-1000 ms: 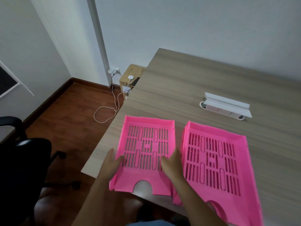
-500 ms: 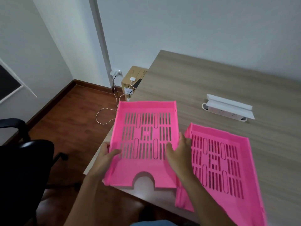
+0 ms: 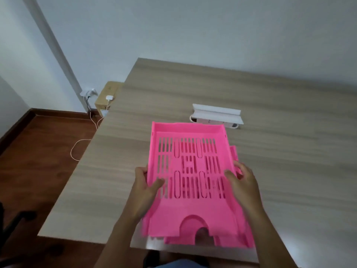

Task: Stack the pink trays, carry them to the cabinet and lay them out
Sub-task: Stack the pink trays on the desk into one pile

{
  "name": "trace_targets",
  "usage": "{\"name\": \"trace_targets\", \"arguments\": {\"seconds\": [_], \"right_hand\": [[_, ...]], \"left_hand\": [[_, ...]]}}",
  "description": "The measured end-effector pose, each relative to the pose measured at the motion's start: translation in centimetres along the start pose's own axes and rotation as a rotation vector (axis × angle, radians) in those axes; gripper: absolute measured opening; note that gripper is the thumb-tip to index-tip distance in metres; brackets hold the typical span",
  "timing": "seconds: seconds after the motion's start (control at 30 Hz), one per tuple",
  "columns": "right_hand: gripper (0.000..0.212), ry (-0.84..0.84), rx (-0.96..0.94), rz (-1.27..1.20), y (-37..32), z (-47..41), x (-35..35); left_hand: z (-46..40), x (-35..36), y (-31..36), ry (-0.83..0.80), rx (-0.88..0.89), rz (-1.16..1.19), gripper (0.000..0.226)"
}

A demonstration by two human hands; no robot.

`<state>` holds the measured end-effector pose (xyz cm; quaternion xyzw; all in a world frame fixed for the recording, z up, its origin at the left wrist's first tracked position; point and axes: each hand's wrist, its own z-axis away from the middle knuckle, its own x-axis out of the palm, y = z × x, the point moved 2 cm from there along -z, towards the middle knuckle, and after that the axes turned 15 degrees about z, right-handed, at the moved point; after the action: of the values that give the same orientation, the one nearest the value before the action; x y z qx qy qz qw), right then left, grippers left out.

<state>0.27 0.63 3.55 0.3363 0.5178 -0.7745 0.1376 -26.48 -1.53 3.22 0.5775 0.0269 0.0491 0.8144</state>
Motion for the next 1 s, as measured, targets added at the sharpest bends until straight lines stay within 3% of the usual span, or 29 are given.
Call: {"name": "trace_targets", "arguments": {"seconds": [0.2,0.67,1.0], "right_hand": [[0.018,-0.057,0.089,-0.034,5.1,-0.4,-2.8],[0.029,-0.095,0.085,-0.044,6.6,-1.2,-4.0],[0.033,-0.132,0.075,-0.033,7.4,-2.3,-2.7]], "left_hand": [[0.7,5.1,-2.7,-0.016,-0.025,-0.027,0.033],[-0.2,7.2,-3.6,-0.009,-0.016,-0.127,0.048],[-2.4,5.7,-4.2,0.024,-0.049,-0.132,0.030]]}}
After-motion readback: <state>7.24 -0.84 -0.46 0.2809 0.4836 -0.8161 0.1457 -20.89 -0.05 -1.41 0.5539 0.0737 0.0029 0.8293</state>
